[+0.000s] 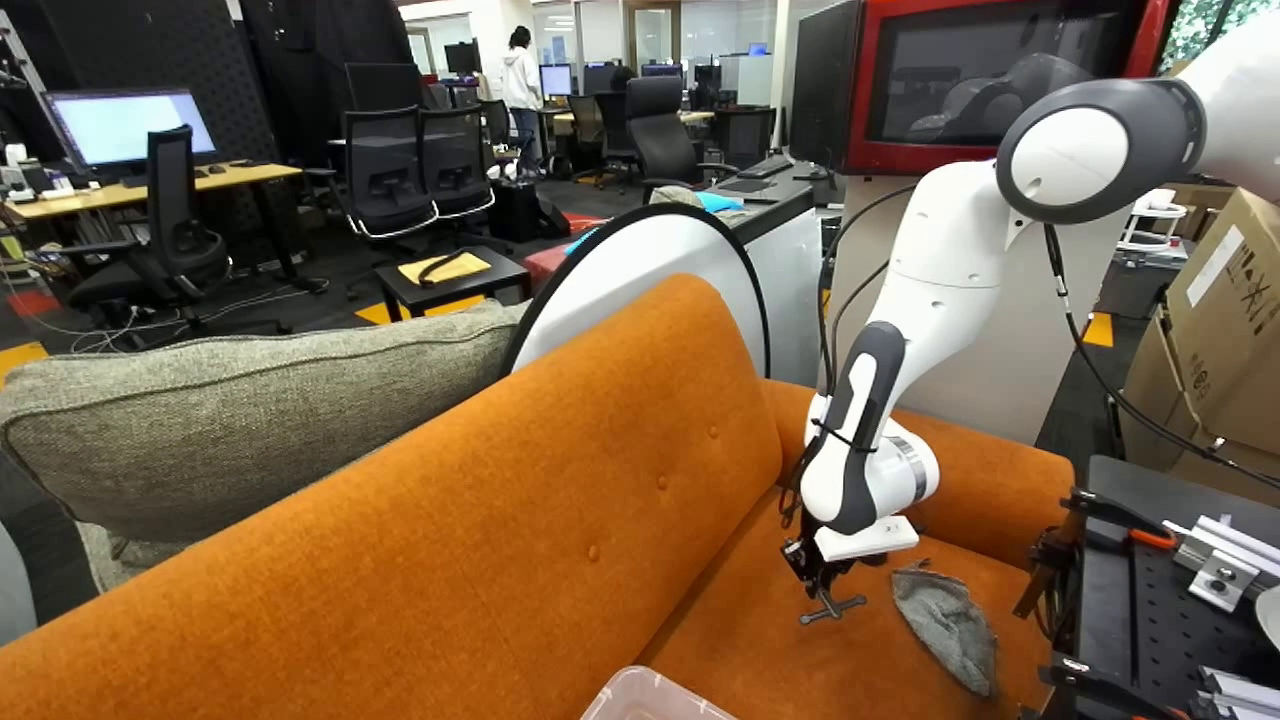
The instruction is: Turn the T-shaped object clockwise
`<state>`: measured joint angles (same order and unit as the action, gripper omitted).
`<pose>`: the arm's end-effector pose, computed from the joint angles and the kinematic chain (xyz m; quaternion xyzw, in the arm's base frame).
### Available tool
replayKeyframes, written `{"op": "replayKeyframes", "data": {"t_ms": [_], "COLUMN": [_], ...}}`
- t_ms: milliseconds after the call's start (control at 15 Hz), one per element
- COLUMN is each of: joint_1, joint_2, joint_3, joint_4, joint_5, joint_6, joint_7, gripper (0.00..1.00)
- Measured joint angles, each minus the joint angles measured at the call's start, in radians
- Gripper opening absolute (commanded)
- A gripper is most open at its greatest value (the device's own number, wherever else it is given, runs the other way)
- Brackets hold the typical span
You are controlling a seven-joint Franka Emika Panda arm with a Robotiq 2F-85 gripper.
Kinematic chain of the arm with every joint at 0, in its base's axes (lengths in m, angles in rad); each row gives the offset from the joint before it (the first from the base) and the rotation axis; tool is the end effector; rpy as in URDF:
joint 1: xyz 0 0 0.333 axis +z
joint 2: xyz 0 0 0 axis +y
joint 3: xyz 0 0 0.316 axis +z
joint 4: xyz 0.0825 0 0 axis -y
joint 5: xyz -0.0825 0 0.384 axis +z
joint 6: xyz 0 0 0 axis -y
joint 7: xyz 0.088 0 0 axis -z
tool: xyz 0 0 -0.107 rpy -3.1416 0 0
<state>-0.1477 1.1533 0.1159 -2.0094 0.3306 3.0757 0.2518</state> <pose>0.4715 -0.0264 -0.1132 -0.9403 0.3320 0.0544 0.0521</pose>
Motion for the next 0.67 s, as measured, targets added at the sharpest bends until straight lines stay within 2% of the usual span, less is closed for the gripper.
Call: {"op": "replayKeyframes", "data": {"t_ms": [67, 133, 333, 600, 667], "joint_1": [-0.014, -0.023, -0.025, -0.025, -0.025], "joint_2": [0.012, 0.027, 0.058, 0.057, 0.057], "joint_3": [0.004, 0.009, 0.018, 0.02, 0.02], "joint_4": [-0.001, -0.001, -0.001, 0.001, 0.001], "joint_5": [0.021, 0.04, 0.055, 0.056, 0.056], "joint_6": [0.013, 0.032, 0.079, 0.083, 0.083], "joint_7": [0.019, 0.04, 0.077, 0.084, 0.084], "gripper": [0.05, 0.2, 0.2, 0.2, 0.05]}}
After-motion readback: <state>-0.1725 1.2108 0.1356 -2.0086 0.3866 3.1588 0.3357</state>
